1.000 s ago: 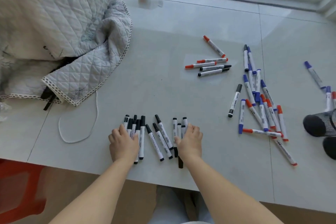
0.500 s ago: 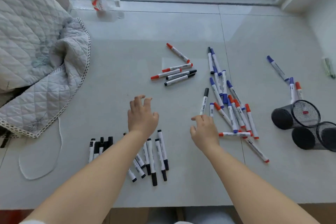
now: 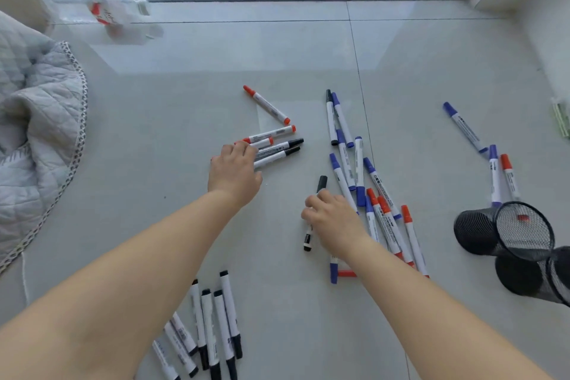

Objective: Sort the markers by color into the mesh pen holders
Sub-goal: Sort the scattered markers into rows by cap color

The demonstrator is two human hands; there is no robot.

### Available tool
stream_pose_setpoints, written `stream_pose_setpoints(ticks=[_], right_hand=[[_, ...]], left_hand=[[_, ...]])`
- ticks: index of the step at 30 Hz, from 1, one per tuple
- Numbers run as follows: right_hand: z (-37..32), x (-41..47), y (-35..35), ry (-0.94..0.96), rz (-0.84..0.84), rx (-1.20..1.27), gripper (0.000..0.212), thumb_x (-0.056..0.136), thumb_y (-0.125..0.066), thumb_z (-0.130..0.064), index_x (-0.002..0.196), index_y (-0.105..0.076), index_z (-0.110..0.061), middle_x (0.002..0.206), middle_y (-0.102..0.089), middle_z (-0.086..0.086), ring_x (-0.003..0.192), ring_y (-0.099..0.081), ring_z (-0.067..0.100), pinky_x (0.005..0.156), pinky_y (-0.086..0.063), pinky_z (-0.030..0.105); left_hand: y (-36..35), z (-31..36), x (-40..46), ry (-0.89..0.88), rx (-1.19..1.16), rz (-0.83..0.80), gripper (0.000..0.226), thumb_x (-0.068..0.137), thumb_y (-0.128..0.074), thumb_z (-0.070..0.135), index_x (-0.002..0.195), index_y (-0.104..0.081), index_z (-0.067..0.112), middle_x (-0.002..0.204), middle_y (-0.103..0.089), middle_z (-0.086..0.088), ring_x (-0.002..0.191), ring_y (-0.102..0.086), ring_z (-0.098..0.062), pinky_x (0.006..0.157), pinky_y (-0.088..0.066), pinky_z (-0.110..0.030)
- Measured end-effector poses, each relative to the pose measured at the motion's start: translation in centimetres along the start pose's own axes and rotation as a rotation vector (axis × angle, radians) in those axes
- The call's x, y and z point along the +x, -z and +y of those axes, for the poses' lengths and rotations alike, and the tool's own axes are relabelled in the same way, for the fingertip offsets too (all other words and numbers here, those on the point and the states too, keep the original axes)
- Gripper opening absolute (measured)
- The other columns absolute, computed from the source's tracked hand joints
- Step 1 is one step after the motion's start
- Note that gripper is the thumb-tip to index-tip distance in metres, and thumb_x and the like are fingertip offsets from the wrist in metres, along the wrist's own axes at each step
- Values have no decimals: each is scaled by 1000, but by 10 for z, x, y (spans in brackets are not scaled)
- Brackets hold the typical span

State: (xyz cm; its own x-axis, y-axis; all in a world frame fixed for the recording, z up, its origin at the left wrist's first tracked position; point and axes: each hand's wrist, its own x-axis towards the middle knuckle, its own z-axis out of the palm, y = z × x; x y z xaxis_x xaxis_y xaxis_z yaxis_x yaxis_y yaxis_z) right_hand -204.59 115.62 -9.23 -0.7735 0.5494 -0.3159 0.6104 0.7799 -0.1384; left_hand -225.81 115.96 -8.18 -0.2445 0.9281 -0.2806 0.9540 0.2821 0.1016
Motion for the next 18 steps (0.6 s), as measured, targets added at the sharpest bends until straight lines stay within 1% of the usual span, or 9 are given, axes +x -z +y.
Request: stream_pose_setpoints(ticks=[2, 4, 7, 9, 11, 12, 13, 15, 18], right_hand=[[4, 8, 2, 82, 39, -58, 26, 80, -51, -1, 103, -60, -11, 105, -56, 6, 103, -48, 27, 81, -39, 35], [8, 13, 6, 137, 80, -123, 20, 77, -59, -8, 94, -63, -17, 94, -61, 0, 94, -56, 21, 78, -44, 31], [18, 17, 12, 217, 107, -90, 19, 77, -58, -9, 93, -63, -18, 90, -62, -1, 87, -58, 19, 79, -47, 31], [27, 21, 23, 199, 262, -29, 16, 72, -67, -6, 84, -65, -16, 77, -62, 0, 70, -59, 18, 67, -51, 30], [38, 28, 34, 130, 446, 109, 15, 66, -70, 1, 78, -66, -8, 70, -61, 7, 57, -56, 23, 55, -50, 33], [45, 32, 40, 78, 494, 163, 16, 65, -69, 4, 78, -66, -4, 70, -60, 10, 54, -54, 26, 52, -47, 32], [54, 37, 47, 12, 504, 213, 16, 66, -66, 5, 81, -65, -1, 72, -60, 13, 53, -53, 28, 52, -44, 31], [73, 51, 57, -147, 437, 288, 17, 76, -58, 2, 93, -61, 2, 84, -58, 17, 57, -51, 32, 51, -40, 33], [105, 76, 59, -285, 270, 183, 23, 86, -47, -6, 107, -55, -3, 98, -55, 13, 65, -43, 28, 54, -33, 32]], left_hand=[[-4, 4, 13, -40, 49, 1, 46, 89, -49, 33, 131, -41, 17, 133, -43, -2, 121, -37, -25, 87, -39, -37], [-8, 8, 23, -79, 92, 0, 47, 89, -49, 36, 132, -39, 19, 131, -44, -2, 121, -38, -25, 87, -39, -37], [-13, 12, 32, -96, 111, 4, 44, 89, -50, 36, 129, -42, 20, 126, -47, -3, 119, -41, -24, 87, -39, -37], [-16, 13, 36, -95, 123, 5, 40, 88, -49, 34, 125, -44, 19, 123, -48, -3, 116, -42, -24, 86, -38, -36], [-19, 12, 38, -92, 108, -2, 38, 88, -48, 33, 123, -44, 17, 120, -48, -3, 113, -44, -24, 86, -38, -36], [-20, 11, 38, -88, 90, -7, 39, 88, -48, 32, 123, -43, 17, 120, -48, -4, 110, -45, -24, 85, -38, -36], [-21, 11, 39, -82, 70, -14, 40, 88, -48, 32, 124, -42, 16, 119, -49, -4, 108, -46, -24, 84, -39, -35], [-23, 11, 38, -52, 12, -38, 43, 89, -48, 32, 127, -40, 15, 120, -48, -5, 109, -45, -24, 85, -40, -35], [-28, 12, 36, 40, -116, -103, 43, 91, -47, 31, 130, -38, 15, 125, -43, -6, 116, -40, -25, 87, -41, -36]])
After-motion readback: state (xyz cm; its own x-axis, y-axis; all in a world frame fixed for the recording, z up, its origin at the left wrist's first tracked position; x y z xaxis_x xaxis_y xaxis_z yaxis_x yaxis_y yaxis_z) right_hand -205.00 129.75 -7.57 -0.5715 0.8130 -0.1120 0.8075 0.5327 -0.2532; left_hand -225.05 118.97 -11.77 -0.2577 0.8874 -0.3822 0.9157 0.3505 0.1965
